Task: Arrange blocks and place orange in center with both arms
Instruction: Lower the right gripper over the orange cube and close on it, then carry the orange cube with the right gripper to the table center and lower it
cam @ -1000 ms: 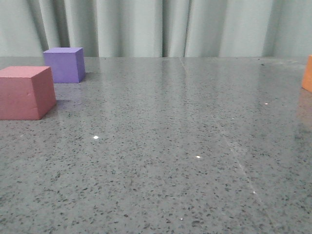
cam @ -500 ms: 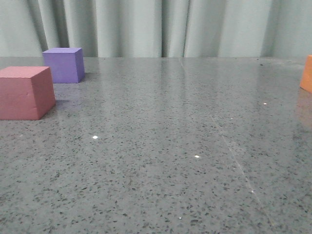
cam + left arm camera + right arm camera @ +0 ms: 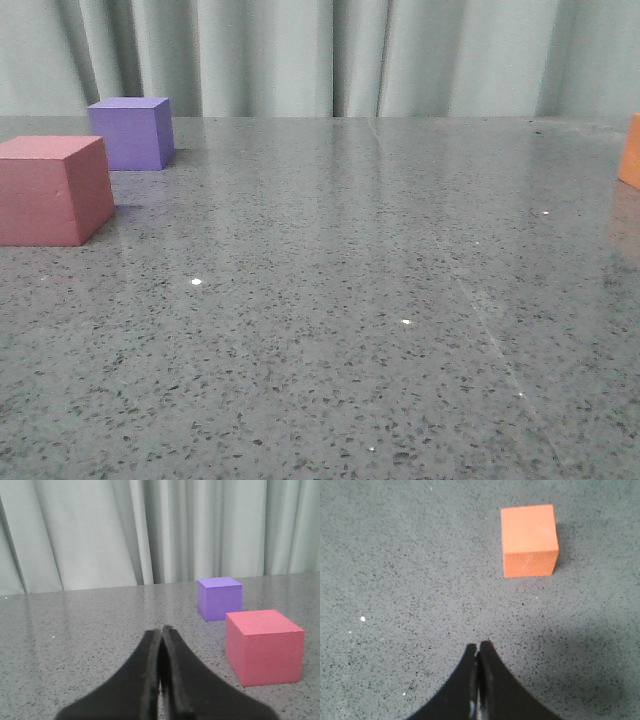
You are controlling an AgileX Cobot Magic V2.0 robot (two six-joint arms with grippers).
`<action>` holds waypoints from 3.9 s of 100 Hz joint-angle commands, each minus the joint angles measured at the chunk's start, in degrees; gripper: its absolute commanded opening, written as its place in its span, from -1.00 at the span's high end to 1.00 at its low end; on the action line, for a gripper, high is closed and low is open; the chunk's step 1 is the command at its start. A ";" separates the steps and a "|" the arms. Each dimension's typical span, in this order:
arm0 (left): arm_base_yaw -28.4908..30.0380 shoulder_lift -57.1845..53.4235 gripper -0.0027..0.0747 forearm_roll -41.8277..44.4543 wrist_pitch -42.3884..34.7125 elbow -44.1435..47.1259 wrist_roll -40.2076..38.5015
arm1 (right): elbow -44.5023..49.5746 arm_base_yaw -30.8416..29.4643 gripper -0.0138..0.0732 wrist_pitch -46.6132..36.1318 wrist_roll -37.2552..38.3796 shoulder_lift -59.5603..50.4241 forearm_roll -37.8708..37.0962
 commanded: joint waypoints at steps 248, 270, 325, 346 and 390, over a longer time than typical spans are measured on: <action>0.06 -1.92 0.98 -0.08 -4.31 3.14 -0.48 | -23.06 -7.53 0.19 -10.19 -8.00 44.69 -1.25; 0.06 -1.92 0.98 -0.08 -4.31 3.14 -0.48 | -23.60 -7.53 0.19 -8.49 -8.06 44.35 -1.25; 0.06 -1.92 0.98 -0.08 -4.31 3.14 -0.48 | -39.97 8.87 0.19 7.68 0.94 38.81 1.54; 0.06 -1.92 0.98 -0.08 -4.31 3.14 -0.48 | -40.38 18.82 0.19 2.65 11.85 40.49 -5.91; 0.06 -1.92 0.98 -0.08 -4.31 3.14 -0.48 | -44.69 29.33 0.19 2.52 28.02 52.60 -15.02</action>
